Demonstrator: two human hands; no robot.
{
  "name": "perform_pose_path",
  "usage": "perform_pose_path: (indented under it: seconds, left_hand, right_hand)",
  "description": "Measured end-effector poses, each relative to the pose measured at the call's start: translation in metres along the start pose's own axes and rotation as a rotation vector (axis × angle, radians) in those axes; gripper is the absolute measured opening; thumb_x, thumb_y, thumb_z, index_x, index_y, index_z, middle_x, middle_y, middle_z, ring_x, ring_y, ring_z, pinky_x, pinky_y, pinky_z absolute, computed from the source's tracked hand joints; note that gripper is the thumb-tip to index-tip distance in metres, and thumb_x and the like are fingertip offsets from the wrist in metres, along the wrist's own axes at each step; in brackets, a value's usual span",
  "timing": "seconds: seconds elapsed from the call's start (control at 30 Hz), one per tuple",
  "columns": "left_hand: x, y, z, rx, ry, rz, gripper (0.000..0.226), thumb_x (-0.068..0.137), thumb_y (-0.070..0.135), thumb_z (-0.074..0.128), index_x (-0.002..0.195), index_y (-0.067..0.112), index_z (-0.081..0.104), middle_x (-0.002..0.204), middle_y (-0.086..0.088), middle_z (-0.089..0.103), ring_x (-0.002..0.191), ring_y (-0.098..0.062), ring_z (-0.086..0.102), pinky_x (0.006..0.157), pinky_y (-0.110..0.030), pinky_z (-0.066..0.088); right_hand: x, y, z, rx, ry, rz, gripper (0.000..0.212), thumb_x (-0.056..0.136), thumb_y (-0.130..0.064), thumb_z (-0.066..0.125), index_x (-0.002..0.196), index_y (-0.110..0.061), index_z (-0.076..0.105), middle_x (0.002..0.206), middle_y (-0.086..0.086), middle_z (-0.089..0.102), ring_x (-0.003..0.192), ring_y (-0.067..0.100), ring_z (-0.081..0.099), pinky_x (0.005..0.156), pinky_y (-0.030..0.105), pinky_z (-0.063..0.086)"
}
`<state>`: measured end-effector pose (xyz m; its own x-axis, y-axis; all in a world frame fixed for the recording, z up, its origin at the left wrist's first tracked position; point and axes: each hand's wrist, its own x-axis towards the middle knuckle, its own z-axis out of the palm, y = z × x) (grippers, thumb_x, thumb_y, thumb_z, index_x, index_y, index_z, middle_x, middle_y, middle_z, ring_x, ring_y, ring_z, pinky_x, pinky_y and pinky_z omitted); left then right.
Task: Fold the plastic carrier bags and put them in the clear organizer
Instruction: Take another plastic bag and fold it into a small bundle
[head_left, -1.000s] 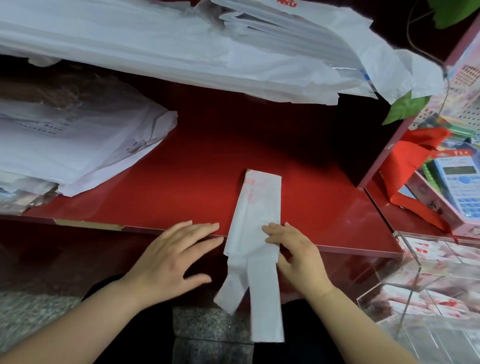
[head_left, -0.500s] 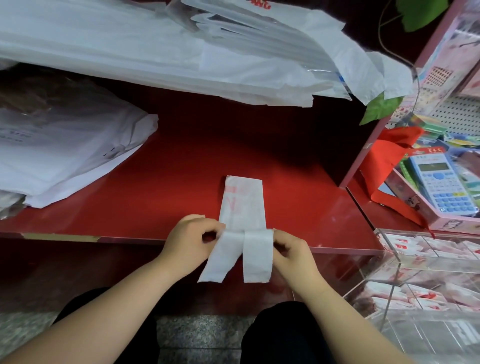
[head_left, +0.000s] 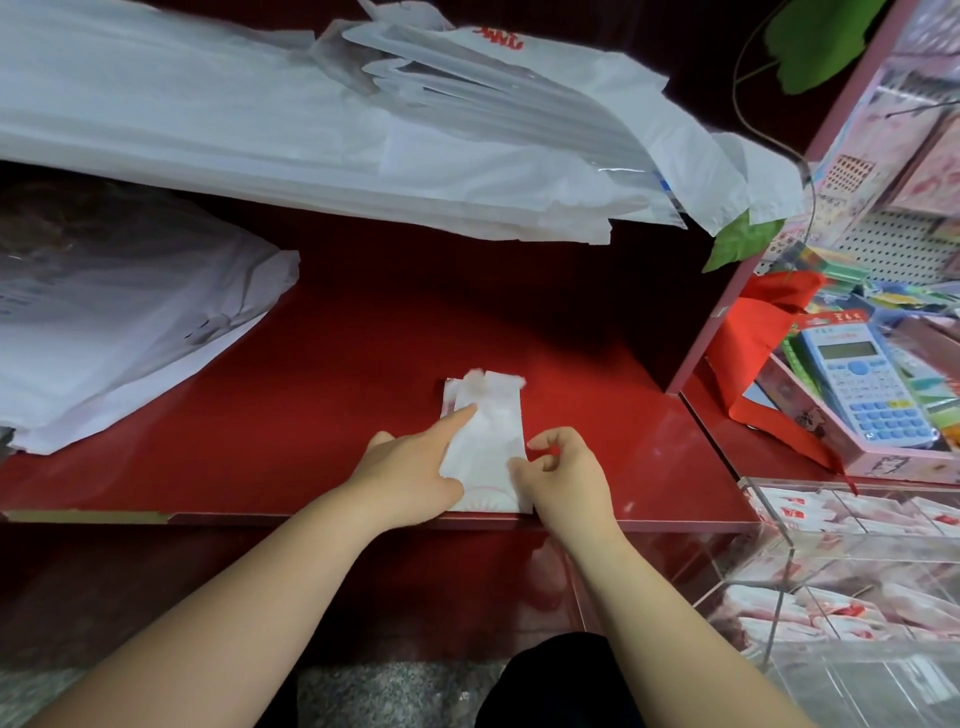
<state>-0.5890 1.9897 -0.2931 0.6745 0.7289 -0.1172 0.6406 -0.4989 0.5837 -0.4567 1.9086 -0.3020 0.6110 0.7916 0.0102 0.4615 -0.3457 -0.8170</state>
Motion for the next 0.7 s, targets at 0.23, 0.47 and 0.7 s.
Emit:
perform_pose_path:
  seconds: [0.23,0.47,0.7]
  left_hand:
    - [0.001,-0.004,0.003,-0.045,0.148,0.056,0.053,0.09,0.03,0.05,0.14,0.036,0.033,0.084,0.013,0.051,0.091,-0.012,0.047,0.092,-0.02,0.023]
    - [-0.014,-0.042,0.029,0.42,0.426,0.612,0.051,0.076,0.053,0.042,0.105,0.021,0.07,0.12,-0.003,0.063,0.114,-0.018,0.049,0.1,-0.031,0.029]
    - [-0.022,-0.04,0.042,0.325,0.578,0.732,0.061,0.101,0.036,0.021,0.087,0.015,0.076,0.093,0.002,0.073,0.09,-0.015,0.067,0.082,-0.024,0.038]
  right_hand:
    - [-0.001,0.002,-0.001,-0.005,0.025,-0.03,0.015,0.083,-0.009,0.056,0.09,-0.017,0.046,0.05,-0.007,0.043,0.049,0.008,0.041,0.05,0.016,0.032]
    - [-0.005,0.007,0.0,-0.001,0.018,-0.1,0.009,0.081,-0.008,0.057,0.082,-0.017,0.054,0.052,-0.005,0.045,0.047,0.009,0.043,0.05,0.015,0.034]
    - [-0.02,0.014,0.0,0.168,-0.026,-0.197,0.035,0.083,-0.002,0.057,0.109,-0.022,0.045,0.068,-0.009,0.051,0.058,-0.003,0.049,0.059,0.009,0.04]
